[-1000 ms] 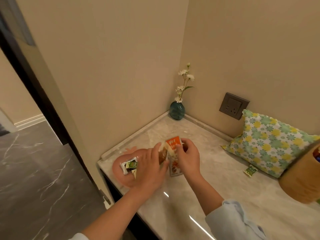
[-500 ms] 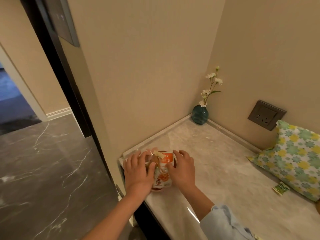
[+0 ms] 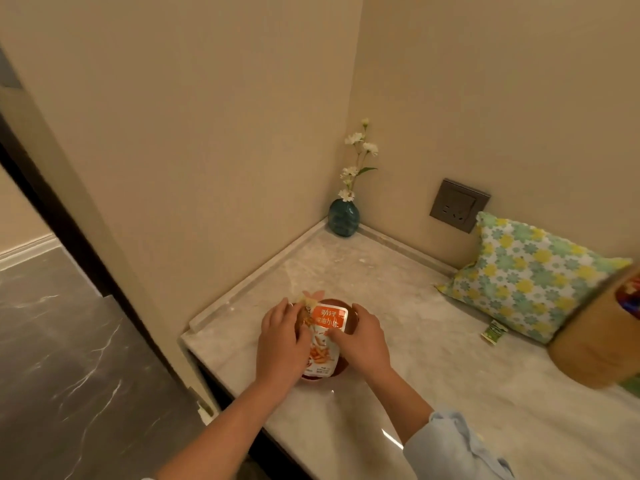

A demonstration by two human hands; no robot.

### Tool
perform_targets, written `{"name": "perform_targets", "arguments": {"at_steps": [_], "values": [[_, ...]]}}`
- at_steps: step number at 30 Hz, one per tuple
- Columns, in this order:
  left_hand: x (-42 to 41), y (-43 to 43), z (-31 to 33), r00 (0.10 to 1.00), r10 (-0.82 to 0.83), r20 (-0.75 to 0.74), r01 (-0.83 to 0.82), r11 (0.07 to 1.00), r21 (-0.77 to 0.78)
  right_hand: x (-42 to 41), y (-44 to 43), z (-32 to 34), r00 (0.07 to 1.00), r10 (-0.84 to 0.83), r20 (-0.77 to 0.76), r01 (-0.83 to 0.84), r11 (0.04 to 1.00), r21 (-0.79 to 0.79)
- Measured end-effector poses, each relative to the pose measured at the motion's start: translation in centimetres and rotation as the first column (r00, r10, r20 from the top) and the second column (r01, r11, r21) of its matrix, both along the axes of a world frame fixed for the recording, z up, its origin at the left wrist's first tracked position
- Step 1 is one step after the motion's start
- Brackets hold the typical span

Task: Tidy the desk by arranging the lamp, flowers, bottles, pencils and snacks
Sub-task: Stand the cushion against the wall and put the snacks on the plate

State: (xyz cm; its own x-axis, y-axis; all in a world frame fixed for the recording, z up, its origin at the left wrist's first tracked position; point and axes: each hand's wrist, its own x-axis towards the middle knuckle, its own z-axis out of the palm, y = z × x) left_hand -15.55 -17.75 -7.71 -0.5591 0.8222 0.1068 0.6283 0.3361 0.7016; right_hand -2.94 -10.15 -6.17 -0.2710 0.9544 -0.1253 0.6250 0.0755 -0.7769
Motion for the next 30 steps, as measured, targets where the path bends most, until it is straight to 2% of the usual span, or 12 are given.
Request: {"name": "perform_targets", "arguments": {"at_steps": [5,11,18,21,24,27,30], "values": [[4.1,4.5,0.7,0.978,-0.207,0.01,0.207,0.978,0.014,5.3,1.3,0.9,0.982,-0.185,-0.026,0.186,0.982,0.02],[9.1,7.8,1.0,0.919,-0.394,-0.006,0.394,0.919,0.021,11.2,1.4,1.4,0.92,-0.391,-0.027,0.391,0.92,0.012],[12.5,9.3,0.8,0.879,-0.477,0.021,0.478,0.878,-0.03,15.1,0.8,1.2,0.871,-0.484,-0.081,0.483,0.875,-0.034],[13.3,9.0,0.6,0.866,-0.49,-0.101,0.486,0.871,-0.066,16.2,0.1,1.0,0.884,-0.442,-0.151,0.441,0.896,-0.042],[14.6,7.4,1.1,0.862,-0.475,-0.18,0.492,0.868,0.067,17.2,-0.6,0.6,0.865,-0.452,-0.22,0.454,0.89,-0.044],[16.3,4.6,1.1,0.816,-0.539,-0.209,0.576,0.786,0.224,18.3,-1.3,-0.1,0.844,-0.489,-0.218,0.488,0.871,-0.065],[18.0,1.3,-0.1,0.744,-0.599,-0.296,0.666,0.7,0.259,19.7,-2.3,-0.9,0.856,-0.484,-0.182,0.486,0.873,-0.035]]}}
